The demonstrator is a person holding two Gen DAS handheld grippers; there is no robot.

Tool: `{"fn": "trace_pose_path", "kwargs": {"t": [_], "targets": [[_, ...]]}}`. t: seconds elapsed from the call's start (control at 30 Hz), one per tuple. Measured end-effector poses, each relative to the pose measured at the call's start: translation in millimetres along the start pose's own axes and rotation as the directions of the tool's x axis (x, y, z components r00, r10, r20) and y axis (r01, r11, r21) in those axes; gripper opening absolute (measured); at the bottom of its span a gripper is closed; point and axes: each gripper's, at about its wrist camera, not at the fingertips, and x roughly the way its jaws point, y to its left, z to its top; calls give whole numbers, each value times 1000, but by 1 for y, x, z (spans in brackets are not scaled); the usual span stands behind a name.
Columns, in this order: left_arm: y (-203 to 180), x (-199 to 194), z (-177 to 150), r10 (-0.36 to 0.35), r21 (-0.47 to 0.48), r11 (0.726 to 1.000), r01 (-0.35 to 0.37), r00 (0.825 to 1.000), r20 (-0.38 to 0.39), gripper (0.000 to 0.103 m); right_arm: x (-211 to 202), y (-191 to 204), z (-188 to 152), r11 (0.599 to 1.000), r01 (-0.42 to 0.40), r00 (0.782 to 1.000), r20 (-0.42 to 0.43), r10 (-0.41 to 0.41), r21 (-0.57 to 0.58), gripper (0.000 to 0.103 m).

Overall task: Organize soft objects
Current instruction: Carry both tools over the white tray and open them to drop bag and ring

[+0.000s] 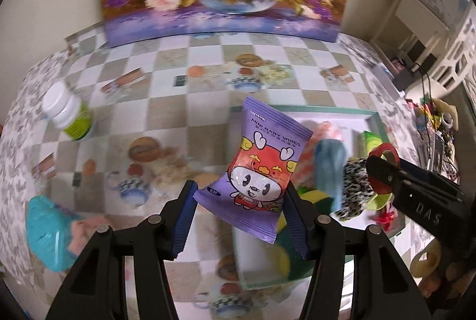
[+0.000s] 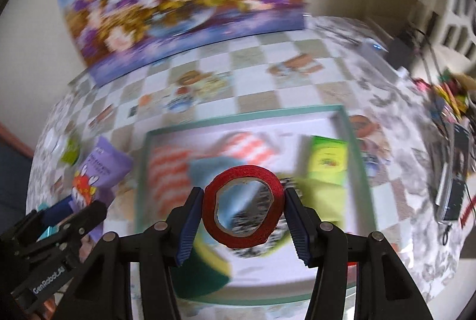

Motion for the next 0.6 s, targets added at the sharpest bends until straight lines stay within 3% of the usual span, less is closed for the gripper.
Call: {"fn": "trace_pose_path", "kwargs": {"t": [0.23, 0.6], "targets": [[-36, 16, 11, -51, 38, 998, 51, 999, -2, 58, 6, -38, 14, 997, 9, 1000, 7, -10, 70, 57], [-47, 50, 20, -68, 17, 997, 69, 997, -41, 58, 35, -42, 28, 999, 3, 1000, -15, -2, 51, 57]]}}
